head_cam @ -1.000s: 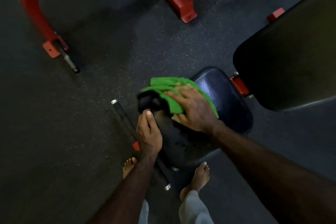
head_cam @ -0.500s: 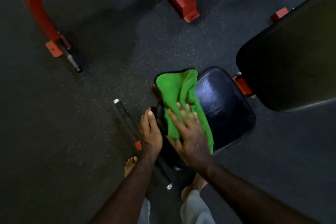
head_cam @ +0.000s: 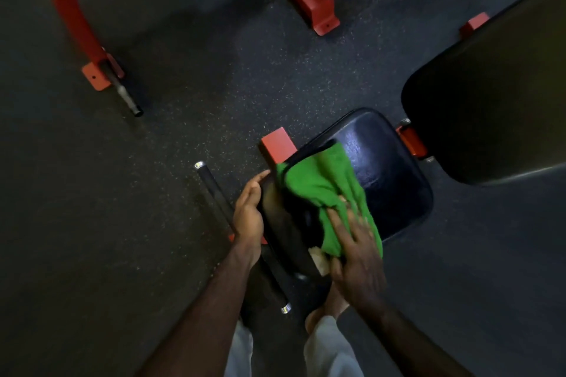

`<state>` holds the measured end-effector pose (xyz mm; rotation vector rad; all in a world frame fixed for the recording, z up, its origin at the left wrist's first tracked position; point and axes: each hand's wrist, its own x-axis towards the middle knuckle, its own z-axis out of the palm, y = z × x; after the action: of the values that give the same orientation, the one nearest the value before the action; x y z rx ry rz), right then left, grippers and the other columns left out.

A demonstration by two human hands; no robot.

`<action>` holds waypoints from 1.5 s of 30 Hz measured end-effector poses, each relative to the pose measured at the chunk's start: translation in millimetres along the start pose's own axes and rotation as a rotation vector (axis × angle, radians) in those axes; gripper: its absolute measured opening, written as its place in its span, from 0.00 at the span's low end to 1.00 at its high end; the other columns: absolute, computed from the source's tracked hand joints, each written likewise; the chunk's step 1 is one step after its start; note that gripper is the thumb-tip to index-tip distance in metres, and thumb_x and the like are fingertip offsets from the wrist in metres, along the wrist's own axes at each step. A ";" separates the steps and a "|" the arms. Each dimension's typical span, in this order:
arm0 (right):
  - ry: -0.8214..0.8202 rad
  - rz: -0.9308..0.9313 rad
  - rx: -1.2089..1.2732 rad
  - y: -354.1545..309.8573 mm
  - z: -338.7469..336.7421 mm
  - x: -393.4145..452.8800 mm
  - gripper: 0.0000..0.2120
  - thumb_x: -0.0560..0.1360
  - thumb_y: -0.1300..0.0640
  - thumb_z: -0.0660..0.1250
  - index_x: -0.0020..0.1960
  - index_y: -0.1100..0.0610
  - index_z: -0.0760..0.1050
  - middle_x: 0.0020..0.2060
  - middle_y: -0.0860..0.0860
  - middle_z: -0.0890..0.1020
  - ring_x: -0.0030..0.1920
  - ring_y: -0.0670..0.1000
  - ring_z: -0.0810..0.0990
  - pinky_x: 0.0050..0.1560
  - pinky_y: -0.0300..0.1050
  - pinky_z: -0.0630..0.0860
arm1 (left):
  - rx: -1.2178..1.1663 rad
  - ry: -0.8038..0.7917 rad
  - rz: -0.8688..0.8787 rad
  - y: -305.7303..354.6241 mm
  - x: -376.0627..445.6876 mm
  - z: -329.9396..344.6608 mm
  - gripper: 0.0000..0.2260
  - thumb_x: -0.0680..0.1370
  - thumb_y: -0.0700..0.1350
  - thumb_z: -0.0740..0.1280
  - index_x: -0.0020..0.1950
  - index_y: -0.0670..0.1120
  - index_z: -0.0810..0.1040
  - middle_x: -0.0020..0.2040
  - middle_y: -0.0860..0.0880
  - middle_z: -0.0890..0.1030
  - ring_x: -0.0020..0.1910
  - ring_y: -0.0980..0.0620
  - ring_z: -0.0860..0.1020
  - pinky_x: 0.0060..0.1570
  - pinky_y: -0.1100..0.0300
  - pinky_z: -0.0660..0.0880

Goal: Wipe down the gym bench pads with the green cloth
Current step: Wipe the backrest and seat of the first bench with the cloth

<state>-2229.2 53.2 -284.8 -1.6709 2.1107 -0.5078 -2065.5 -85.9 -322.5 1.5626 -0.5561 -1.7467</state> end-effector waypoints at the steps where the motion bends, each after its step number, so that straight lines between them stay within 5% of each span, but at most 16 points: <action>1: 0.015 0.118 0.033 -10.2 6.4 -5.0 0.35 0.76 0.47 0.64 0.82 0.48 0.61 0.84 0.53 0.54 0.83 0.56 0.54 0.80 0.59 0.55 | -0.006 -0.001 0.003 -1.0 0.5 -1.0 0.15 0.86 0.41 0.56 0.63 0.46 0.82 0.64 0.40 0.82 0.67 0.38 0.78 0.69 0.46 0.74; 3: -0.070 0.089 -0.013 -35.7 21.6 -20.2 0.43 0.73 0.52 0.67 0.85 0.44 0.52 0.85 0.52 0.47 0.84 0.55 0.47 0.81 0.58 0.50 | -0.038 0.005 -0.003 -1.8 0.1 -1.1 0.15 0.86 0.41 0.56 0.63 0.46 0.82 0.65 0.38 0.81 0.68 0.36 0.77 0.71 0.42 0.72; 6: -0.149 -0.250 -0.136 -24.4 17.1 -25.4 0.37 0.80 0.45 0.60 0.85 0.45 0.49 0.85 0.51 0.46 0.83 0.57 0.51 0.79 0.58 0.53 | -0.070 0.043 -0.048 3.1 -3.7 2.6 0.15 0.85 0.38 0.57 0.60 0.48 0.83 0.66 0.39 0.81 0.69 0.38 0.77 0.74 0.41 0.70; 11: -0.021 0.165 -0.091 -34.8 26.4 -23.1 0.41 0.79 0.39 0.62 0.85 0.48 0.48 0.82 0.60 0.57 0.82 0.58 0.56 0.81 0.54 0.50 | -0.129 -0.014 -0.110 7.3 -3.1 -2.1 0.14 0.85 0.43 0.57 0.62 0.47 0.82 0.64 0.41 0.83 0.67 0.41 0.79 0.73 0.40 0.69; 15: -0.180 -0.306 -0.244 -33.2 21.0 -14.3 0.33 0.83 0.37 0.53 0.85 0.48 0.54 0.83 0.55 0.55 0.82 0.59 0.59 0.81 0.55 0.51 | -0.192 -0.058 -0.210 10.9 -7.7 -3.0 0.16 0.86 0.45 0.55 0.66 0.46 0.80 0.67 0.38 0.80 0.70 0.37 0.76 0.73 0.41 0.70; 20: -0.074 0.067 -0.129 -53.2 31.2 4.7 0.39 0.78 0.39 0.62 0.85 0.48 0.53 0.85 0.53 0.48 0.84 0.57 0.50 0.81 0.59 0.51 | -0.219 -0.083 -0.308 17.3 -10.2 -8.7 0.17 0.86 0.48 0.56 0.69 0.47 0.79 0.67 0.41 0.81 0.66 0.43 0.80 0.70 0.46 0.73; 24: -0.196 -0.349 -0.214 -52.1 30.2 19.0 0.37 0.79 0.40 0.65 0.84 0.46 0.55 0.85 0.53 0.52 0.84 0.57 0.53 0.80 0.60 0.57 | -0.205 -0.094 -0.453 23.9 -15.1 -14.7 0.23 0.85 0.54 0.56 0.62 0.41 0.83 0.60 0.38 0.84 0.56 0.42 0.85 0.63 0.48 0.78; 29: -0.073 -0.049 -0.157 -66.8 37.6 34.9 0.38 0.78 0.42 0.69 0.84 0.47 0.58 0.84 0.54 0.55 0.84 0.59 0.52 0.81 0.60 0.54 | -0.287 -0.058 -0.429 17.6 -21.8 -25.1 0.21 0.85 0.55 0.56 0.69 0.46 0.80 0.63 0.44 0.84 0.61 0.46 0.83 0.65 0.50 0.76; 33: -0.218 -0.506 -0.252 -52.2 24.7 53.5 0.35 0.79 0.39 0.67 0.83 0.46 0.61 0.83 0.53 0.57 0.83 0.58 0.55 0.81 0.59 0.55 | -0.378 -0.054 -0.440 11.4 -31.5 -34.7 0.23 0.86 0.56 0.53 0.66 0.44 0.80 0.61 0.43 0.85 0.59 0.46 0.83 0.61 0.51 0.77; 37: -0.095 -0.114 -0.145 -64.4 30.7 65.0 0.37 0.78 0.40 0.68 0.83 0.47 0.60 0.84 0.52 0.57 0.84 0.56 0.52 0.82 0.58 0.52 | -0.299 -0.043 -0.398 5.7 -33.5 -39.1 0.23 0.85 0.60 0.54 0.72 0.50 0.77 0.61 0.46 0.85 0.56 0.49 0.84 0.58 0.50 0.76; 42: -0.261 -0.533 -0.263 -67.5 30.5 79.4 0.36 0.76 0.40 0.69 0.81 0.46 0.64 0.82 0.53 0.62 0.83 0.57 0.56 0.82 0.57 0.51 | -0.362 -0.019 -0.400 13.1 -36.0 -36.2 0.24 0.84 0.63 0.53 0.60 0.50 0.83 0.55 0.48 0.87 0.49 0.50 0.86 0.50 0.54 0.77; 45: -0.140 -0.233 -0.199 -74.7 28.3 90.0 0.32 0.76 0.38 0.65 0.77 0.48 0.71 0.78 0.54 0.70 0.81 0.58 0.62 0.82 0.59 0.55 | -0.328 -0.002 -0.394 12.0 -34.3 -37.1 0.27 0.84 0.65 0.53 0.66 0.49 0.80 0.60 0.46 0.86 0.57 0.47 0.84 0.56 0.52 0.77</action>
<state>-2171.1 -51.9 -278.3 -2.0162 1.9301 -0.2436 -2026.3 -62.9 -297.4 1.5009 0.0500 -2.0049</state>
